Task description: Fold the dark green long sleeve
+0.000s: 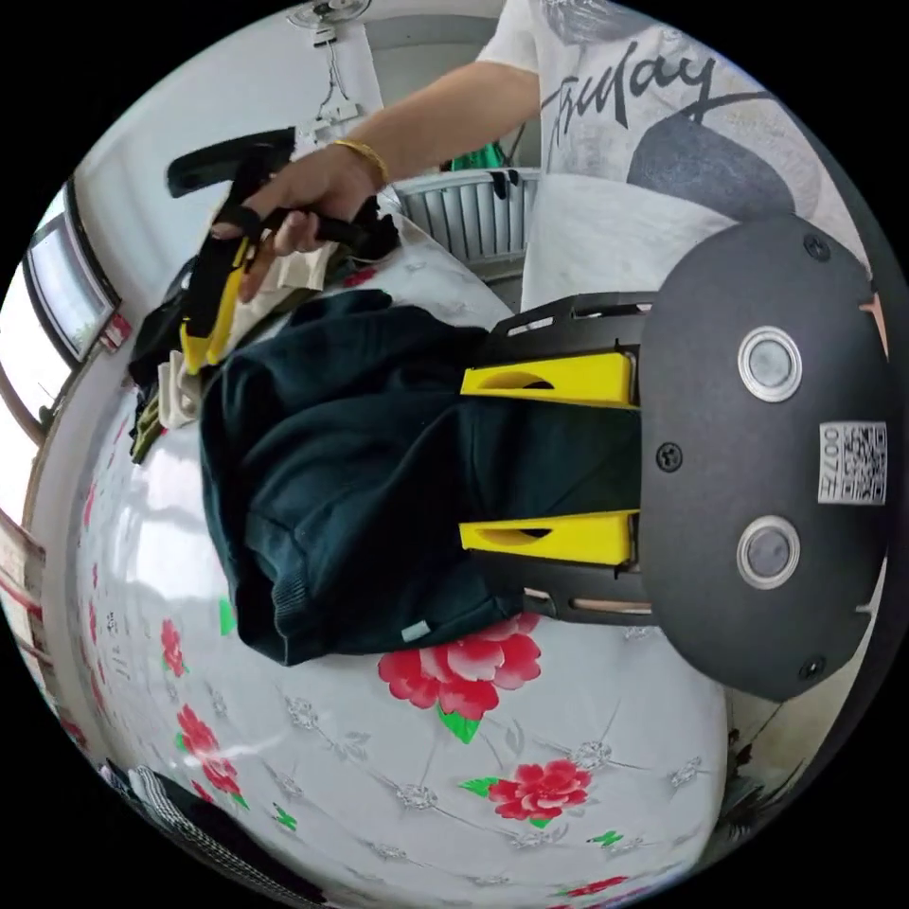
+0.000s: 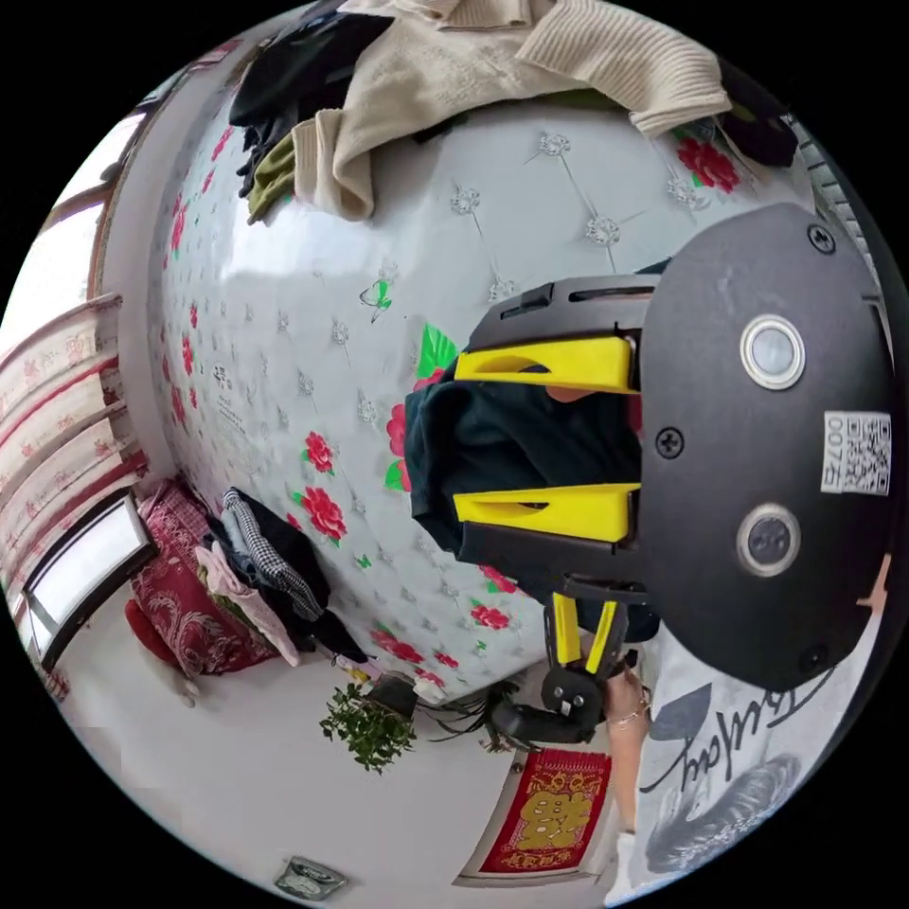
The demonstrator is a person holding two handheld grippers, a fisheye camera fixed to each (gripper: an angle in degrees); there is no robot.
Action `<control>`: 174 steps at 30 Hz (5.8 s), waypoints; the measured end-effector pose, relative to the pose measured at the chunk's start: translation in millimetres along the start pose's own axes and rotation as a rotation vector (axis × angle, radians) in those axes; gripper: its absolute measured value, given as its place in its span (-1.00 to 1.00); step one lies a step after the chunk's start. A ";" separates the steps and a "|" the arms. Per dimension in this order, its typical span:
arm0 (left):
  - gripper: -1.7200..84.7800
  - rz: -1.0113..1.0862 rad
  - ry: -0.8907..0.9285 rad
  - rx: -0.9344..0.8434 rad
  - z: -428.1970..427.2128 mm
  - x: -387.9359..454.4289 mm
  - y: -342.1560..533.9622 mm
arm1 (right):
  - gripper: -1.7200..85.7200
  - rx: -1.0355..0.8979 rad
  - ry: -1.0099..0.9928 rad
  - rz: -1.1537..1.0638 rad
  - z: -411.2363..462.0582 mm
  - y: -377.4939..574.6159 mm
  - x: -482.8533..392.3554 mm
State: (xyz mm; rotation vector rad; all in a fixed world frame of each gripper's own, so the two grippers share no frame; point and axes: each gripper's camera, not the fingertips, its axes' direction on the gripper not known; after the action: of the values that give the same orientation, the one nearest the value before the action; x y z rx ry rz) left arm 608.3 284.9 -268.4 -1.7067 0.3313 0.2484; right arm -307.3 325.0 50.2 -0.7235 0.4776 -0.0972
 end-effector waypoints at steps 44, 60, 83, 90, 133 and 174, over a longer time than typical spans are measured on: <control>-0.72 -0.258 -0.430 0.804 -399.1 -18.1 -31.9 | -0.89 0.492 0.421 -0.280 -207.6 -89.7 -132.4; -0.76 -0.478 -0.303 0.201 -65.8 -84.5 66.9 | -0.79 -0.257 0.383 0.077 52.3 35.2 41.9; -0.77 -0.608 -0.359 0.513 -309.4 -211.4 91.4 | -0.83 -0.080 0.009 -0.064 7.5 13.1 -27.2; -0.86 -0.602 -0.374 0.193 -163.9 -210.6 77.6 | -0.82 -0.374 -0.110 -0.741 111.5 -1.4 -223.1; -0.97 -0.348 -0.153 0.141 -165.3 -181.9 252.6 | -0.93 -0.429 0.355 -0.189 70.2 179.8 -161.2; -0.98 -1.070 -0.001 1.015 -385.4 -588.0 320.5 | -0.96 -0.203 0.101 0.031 13.3 21.6 -155.8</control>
State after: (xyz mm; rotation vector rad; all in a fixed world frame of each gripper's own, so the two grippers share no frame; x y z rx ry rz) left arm -63.9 -95.1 -297.7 -0.6873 -0.4330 -0.6220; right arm -441.4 387.9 104.9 -0.9130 0.6004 -0.0568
